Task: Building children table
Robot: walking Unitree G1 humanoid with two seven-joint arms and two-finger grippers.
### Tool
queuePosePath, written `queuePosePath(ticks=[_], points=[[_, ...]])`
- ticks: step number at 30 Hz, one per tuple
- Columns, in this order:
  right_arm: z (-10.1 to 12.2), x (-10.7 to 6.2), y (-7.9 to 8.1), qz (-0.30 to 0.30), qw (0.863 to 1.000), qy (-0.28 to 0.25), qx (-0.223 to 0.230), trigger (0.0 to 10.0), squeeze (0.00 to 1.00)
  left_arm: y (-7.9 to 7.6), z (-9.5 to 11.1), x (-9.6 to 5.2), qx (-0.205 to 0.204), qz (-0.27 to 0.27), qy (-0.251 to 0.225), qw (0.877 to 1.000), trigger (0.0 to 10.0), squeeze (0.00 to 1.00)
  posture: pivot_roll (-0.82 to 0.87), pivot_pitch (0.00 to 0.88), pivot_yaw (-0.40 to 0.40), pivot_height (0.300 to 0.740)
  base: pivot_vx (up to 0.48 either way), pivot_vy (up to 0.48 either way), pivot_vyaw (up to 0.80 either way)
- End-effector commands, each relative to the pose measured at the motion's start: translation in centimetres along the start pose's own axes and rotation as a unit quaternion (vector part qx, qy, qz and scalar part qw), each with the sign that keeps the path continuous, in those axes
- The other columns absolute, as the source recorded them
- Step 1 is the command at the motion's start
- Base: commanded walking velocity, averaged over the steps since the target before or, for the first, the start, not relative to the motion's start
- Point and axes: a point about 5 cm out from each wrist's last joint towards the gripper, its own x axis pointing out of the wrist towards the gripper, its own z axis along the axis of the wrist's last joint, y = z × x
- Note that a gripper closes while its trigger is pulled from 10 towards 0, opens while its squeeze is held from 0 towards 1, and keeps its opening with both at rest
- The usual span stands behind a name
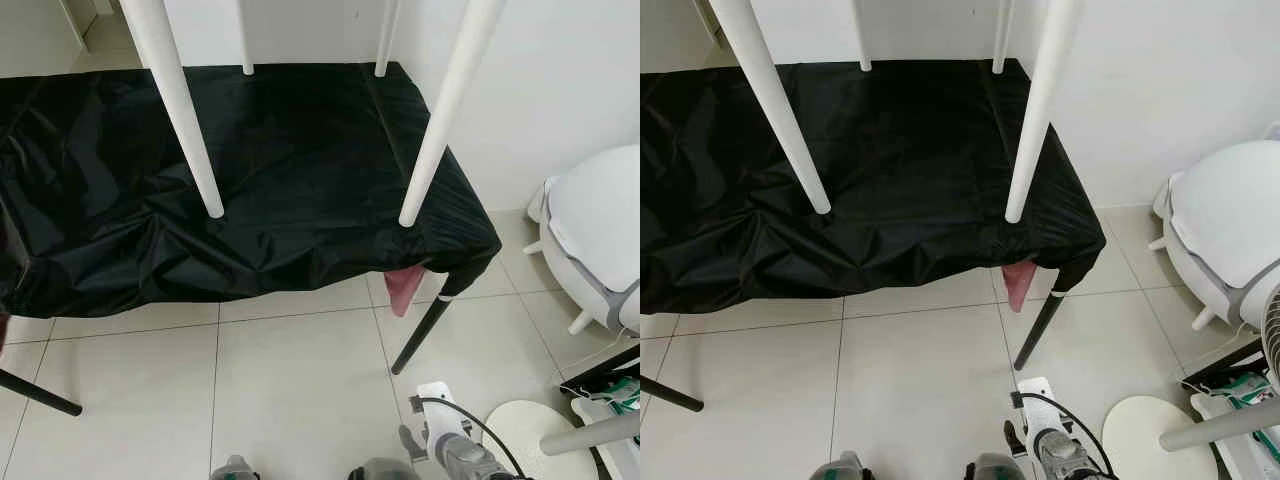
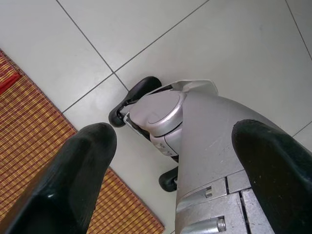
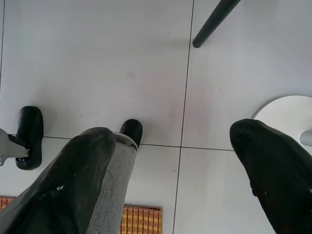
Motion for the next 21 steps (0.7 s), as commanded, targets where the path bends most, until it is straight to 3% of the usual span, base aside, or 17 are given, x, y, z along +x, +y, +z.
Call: queuePosePath(ticks=[1,7,10,21], points=[[-0.3,0.0,0.3,0.006,1.000,0.012,0.002,10.0,0.00,-13.3,3.5,3.1,0.502,-0.140,-0.035,0.853,10.0,0.00,-0.03,0.000,0.014,0.740,0.000,0.000,0.00],[-0.4,0.0,0.3,0.007,1.000,0.016,-0.003,10.0,0.00,-13.3,3.3,3.0,0.504,-0.141,-0.033,0.851,10.0,0.00,-0.03,0.000,0.012,0.740,0.000,0.000,0.00],[-0.4,0.0,0.2,0.007,1.000,0.018,-0.003,10.0,0.00,-13.4,3.2,3.0,0.528,-0.150,-0.028,0.836,10.0,0.00,-0.03,0.000,0.018,0.740,0.000,0.000,0.00],[-0.8,-0.1,-0.1,0.000,1.000,0.023,0.008,10.0,0.00,-14.3,3.5,3.0,0.544,-0.162,-0.031,0.823,10.0,0.00,-0.07,0.000,0.051,0.740,0.000,0.000,0.00]])
